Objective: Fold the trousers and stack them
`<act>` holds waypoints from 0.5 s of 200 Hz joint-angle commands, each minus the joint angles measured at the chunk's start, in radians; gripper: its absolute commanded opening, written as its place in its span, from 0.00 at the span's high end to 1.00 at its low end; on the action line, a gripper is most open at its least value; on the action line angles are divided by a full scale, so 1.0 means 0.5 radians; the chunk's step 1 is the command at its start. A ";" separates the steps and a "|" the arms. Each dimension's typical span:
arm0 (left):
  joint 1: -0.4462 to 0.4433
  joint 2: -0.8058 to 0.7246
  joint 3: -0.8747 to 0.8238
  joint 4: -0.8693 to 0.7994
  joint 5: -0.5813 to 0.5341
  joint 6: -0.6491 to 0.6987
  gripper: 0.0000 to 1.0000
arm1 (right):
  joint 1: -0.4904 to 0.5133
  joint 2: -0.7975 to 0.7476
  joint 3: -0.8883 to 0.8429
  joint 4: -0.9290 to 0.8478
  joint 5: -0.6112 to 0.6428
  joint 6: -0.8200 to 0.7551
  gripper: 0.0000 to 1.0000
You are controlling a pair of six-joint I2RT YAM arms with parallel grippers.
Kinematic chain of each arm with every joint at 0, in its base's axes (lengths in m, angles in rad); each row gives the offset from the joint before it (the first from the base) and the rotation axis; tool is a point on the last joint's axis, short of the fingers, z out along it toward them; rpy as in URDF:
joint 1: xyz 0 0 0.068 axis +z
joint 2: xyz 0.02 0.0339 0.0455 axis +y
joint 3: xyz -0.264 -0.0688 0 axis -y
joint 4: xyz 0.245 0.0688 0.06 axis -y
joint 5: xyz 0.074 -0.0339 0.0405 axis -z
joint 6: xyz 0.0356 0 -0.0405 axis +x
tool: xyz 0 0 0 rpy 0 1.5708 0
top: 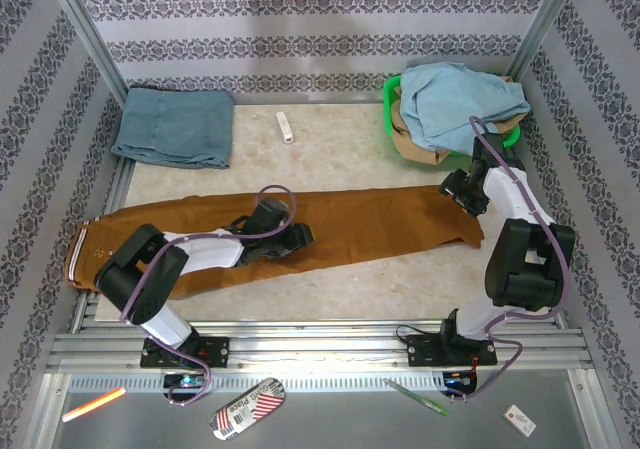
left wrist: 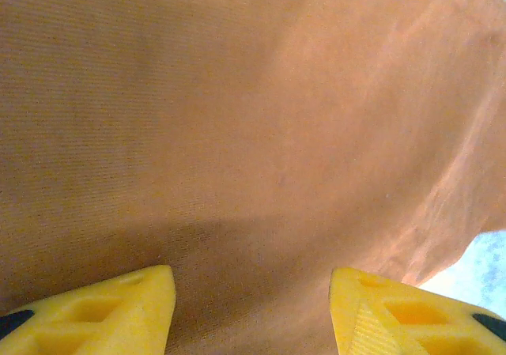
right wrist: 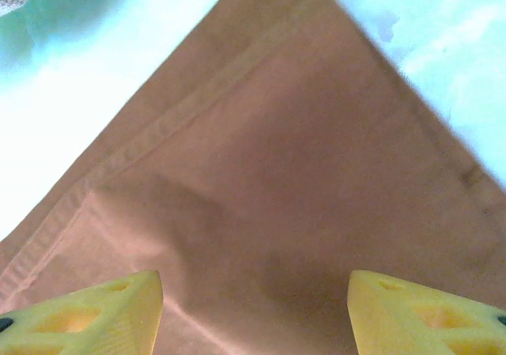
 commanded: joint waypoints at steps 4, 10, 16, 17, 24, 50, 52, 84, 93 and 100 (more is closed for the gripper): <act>0.317 -0.124 -0.246 -0.363 -0.101 0.114 0.45 | -0.001 -0.076 -0.006 -0.048 0.011 -0.019 0.37; 0.368 -0.181 -0.254 -0.435 -0.101 0.158 0.45 | -0.001 -0.076 -0.009 -0.053 0.016 -0.021 0.38; 0.407 -0.245 -0.254 -0.516 -0.108 0.203 0.45 | -0.001 -0.076 -0.013 -0.053 0.015 -0.026 0.39; 0.411 -0.254 -0.255 -0.526 -0.108 0.211 0.45 | -0.001 -0.076 -0.013 -0.053 0.015 -0.026 0.39; 0.442 -0.320 -0.255 -0.599 -0.109 0.263 0.46 | 0.007 -0.076 -0.020 -0.046 0.013 -0.035 0.42; 0.520 -0.500 -0.260 -0.795 -0.110 0.359 0.48 | 0.057 0.002 0.028 -0.088 0.014 -0.126 0.48; 0.525 -0.510 -0.263 -0.800 -0.110 0.363 0.48 | 0.064 0.013 0.038 -0.099 0.017 -0.133 0.48; 0.593 -0.541 -0.278 -0.823 -0.106 0.392 0.48 | 0.188 0.228 0.143 -0.261 0.069 -0.223 0.47; 0.607 -0.527 -0.263 -0.826 -0.102 0.404 0.48 | 0.212 0.251 0.138 -0.288 0.081 -0.230 0.45; 0.613 -0.523 -0.247 -0.827 -0.100 0.413 0.48 | 0.217 0.252 0.113 -0.293 0.107 -0.223 0.44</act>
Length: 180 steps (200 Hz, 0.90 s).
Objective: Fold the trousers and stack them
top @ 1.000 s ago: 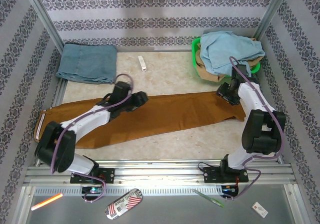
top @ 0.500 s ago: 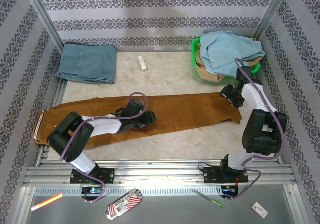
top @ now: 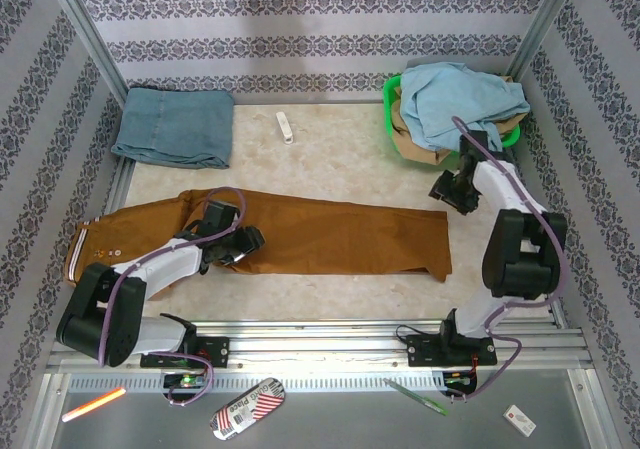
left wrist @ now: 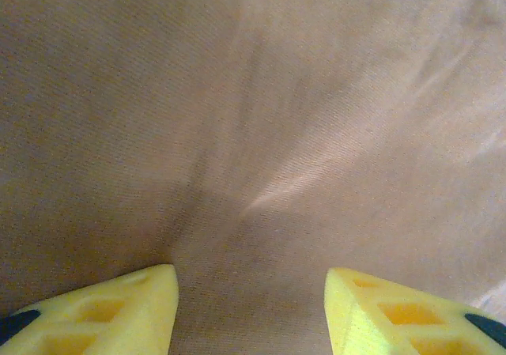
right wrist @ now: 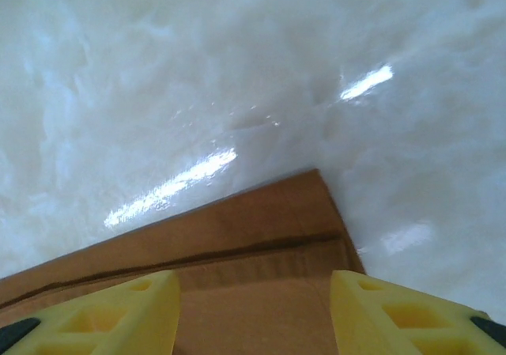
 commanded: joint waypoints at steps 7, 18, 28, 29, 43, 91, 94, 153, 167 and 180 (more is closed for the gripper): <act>0.062 0.018 0.012 -0.207 -0.058 0.103 0.48 | 0.046 0.060 -0.024 -0.162 0.123 -0.056 0.43; 0.079 0.021 0.033 -0.203 -0.044 0.105 0.48 | 0.026 0.060 -0.065 -0.163 0.136 -0.052 0.43; 0.088 0.020 0.050 -0.209 -0.036 0.109 0.48 | 0.015 0.054 -0.099 -0.167 0.112 -0.059 0.43; 0.088 0.018 0.050 -0.208 -0.035 0.109 0.48 | 0.014 0.052 -0.104 -0.166 0.111 -0.058 0.43; 0.090 0.009 0.068 -0.213 -0.037 0.113 0.48 | 0.012 0.040 -0.158 -0.162 0.107 -0.059 0.43; 0.094 -0.010 0.057 -0.191 -0.028 0.092 0.47 | 0.012 0.090 -0.244 -0.132 0.079 -0.034 0.50; 0.093 -0.011 0.057 -0.189 -0.026 0.088 0.47 | 0.012 0.095 -0.244 -0.125 0.081 -0.033 0.53; 0.098 -0.054 0.026 -0.179 -0.007 0.078 0.48 | 0.000 0.095 -0.179 -0.112 0.209 -0.039 0.98; 0.101 -0.067 0.026 -0.183 -0.010 0.077 0.48 | 0.003 0.062 -0.184 -0.125 0.198 -0.039 0.89; 0.100 -0.070 0.023 -0.182 -0.015 0.076 0.48 | 0.006 0.020 -0.205 -0.128 0.231 -0.035 0.60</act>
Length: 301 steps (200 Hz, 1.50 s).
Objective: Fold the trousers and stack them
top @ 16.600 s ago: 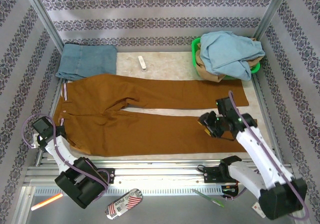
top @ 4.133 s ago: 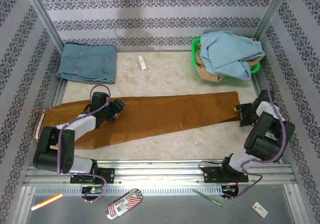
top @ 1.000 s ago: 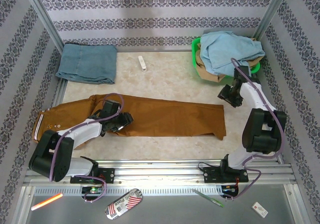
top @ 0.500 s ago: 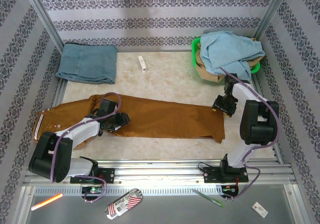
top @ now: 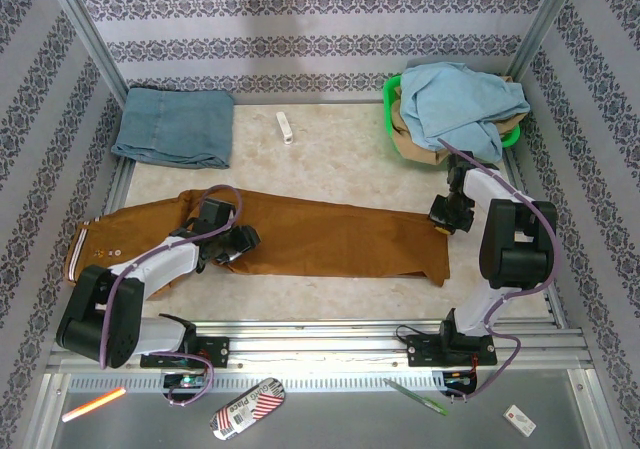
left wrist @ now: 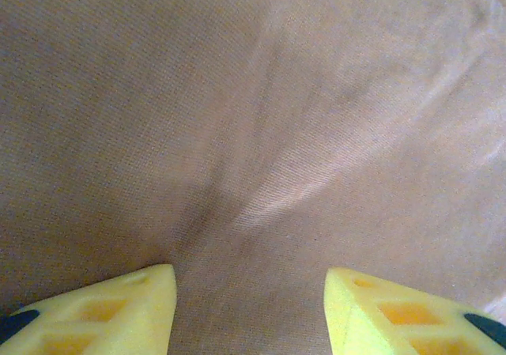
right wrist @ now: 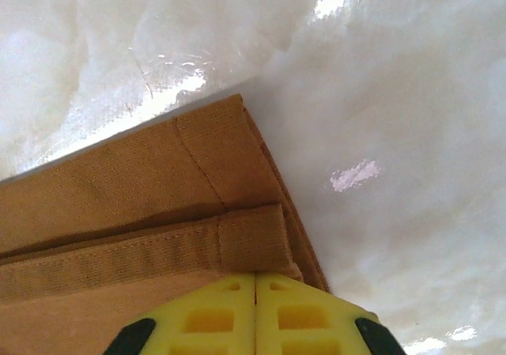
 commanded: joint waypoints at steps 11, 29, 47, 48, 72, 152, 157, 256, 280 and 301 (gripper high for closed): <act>0.035 -0.042 -0.021 -0.069 -0.019 0.004 0.48 | -0.010 -0.078 0.005 -0.030 0.135 -0.010 0.53; 0.034 -0.042 -0.037 -0.040 -0.007 -0.009 0.48 | -0.021 -0.040 0.013 -0.017 0.118 -0.014 0.52; 0.037 -0.032 -0.044 -0.013 0.008 -0.023 0.48 | -0.032 0.048 0.045 0.030 0.048 -0.015 0.52; 0.037 -0.032 -0.043 -0.011 0.010 -0.024 0.48 | -0.033 0.053 0.049 0.033 0.041 -0.017 0.52; 0.037 -0.036 -0.044 -0.013 0.019 -0.028 0.48 | -0.034 0.131 0.118 0.066 0.028 -0.013 0.55; 0.040 -0.056 -0.055 -0.026 0.011 -0.029 0.48 | -0.046 0.037 0.133 0.057 0.084 -0.051 1.00; 0.041 -0.050 -0.054 -0.023 0.008 -0.030 0.48 | -0.043 0.016 0.126 0.057 0.086 -0.052 1.00; 0.046 -0.038 -0.049 0.006 0.042 -0.036 0.48 | 0.019 -0.474 0.229 -0.116 0.110 -0.021 1.00; 0.045 -0.031 -0.048 0.024 0.060 -0.048 0.48 | 0.016 -0.390 0.214 -0.111 0.108 -0.010 1.00; 0.046 -0.052 -0.056 0.018 0.066 -0.048 0.49 | 0.014 -0.298 0.171 -0.086 0.128 -0.007 1.00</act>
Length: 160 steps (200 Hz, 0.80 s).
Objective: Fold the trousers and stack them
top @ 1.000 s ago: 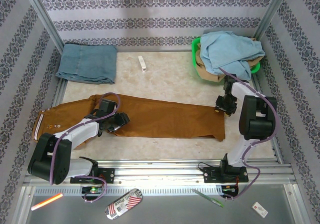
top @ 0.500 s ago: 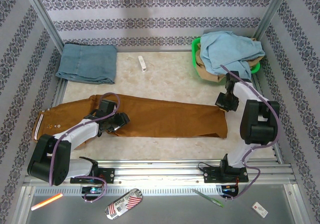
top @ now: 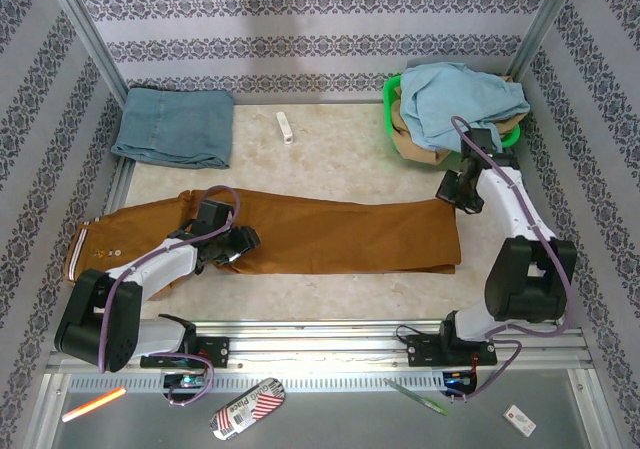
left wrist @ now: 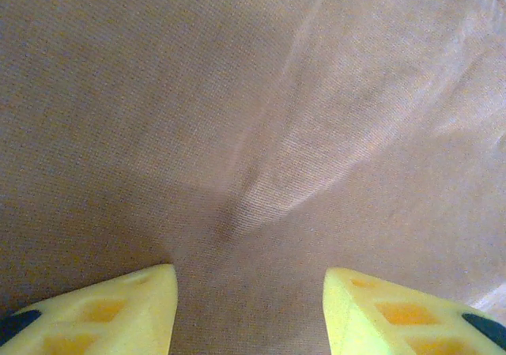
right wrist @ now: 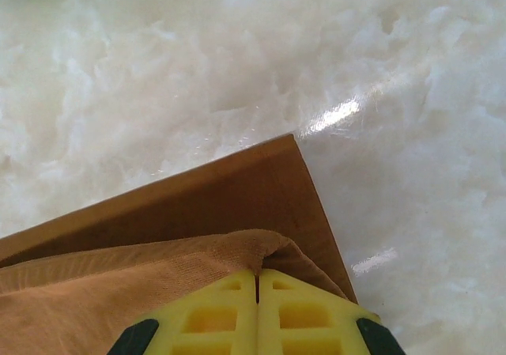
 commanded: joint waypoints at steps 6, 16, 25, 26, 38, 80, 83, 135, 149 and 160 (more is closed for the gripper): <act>0.034 -0.029 -0.035 0.014 0.018 -0.035 0.48 | -0.003 0.139 -0.043 -0.017 0.077 0.025 0.93; 0.034 -0.042 -0.037 0.004 0.011 -0.037 0.48 | -0.011 0.198 -0.054 -0.016 0.118 0.032 0.62; 0.033 -0.055 -0.037 -0.004 0.016 -0.036 0.45 | -0.010 0.242 -0.052 -0.027 0.196 0.044 0.47; 0.034 -0.057 -0.038 -0.006 0.017 -0.036 0.45 | -0.011 0.245 -0.052 -0.028 0.203 0.045 0.46; 0.034 -0.073 -0.025 -0.026 0.028 -0.028 0.43 | -0.006 0.253 -0.035 -0.047 0.234 0.042 0.42; 0.033 -0.204 0.110 -0.128 0.119 0.027 0.27 | 0.164 0.026 0.074 -0.092 0.232 0.100 0.34; 0.033 -0.210 0.124 -0.139 0.128 0.031 0.27 | 0.191 0.015 0.074 -0.075 0.209 0.116 0.34; 0.015 0.050 0.286 0.051 0.221 0.005 0.29 | 0.994 0.479 0.092 0.304 -0.287 0.498 1.00; -0.020 0.175 0.292 0.176 0.252 -0.041 0.30 | 1.096 0.651 0.129 0.352 -0.388 0.539 1.00; -0.054 0.243 0.302 0.228 0.251 -0.059 0.31 | 1.138 0.736 0.126 0.372 -0.406 0.556 1.00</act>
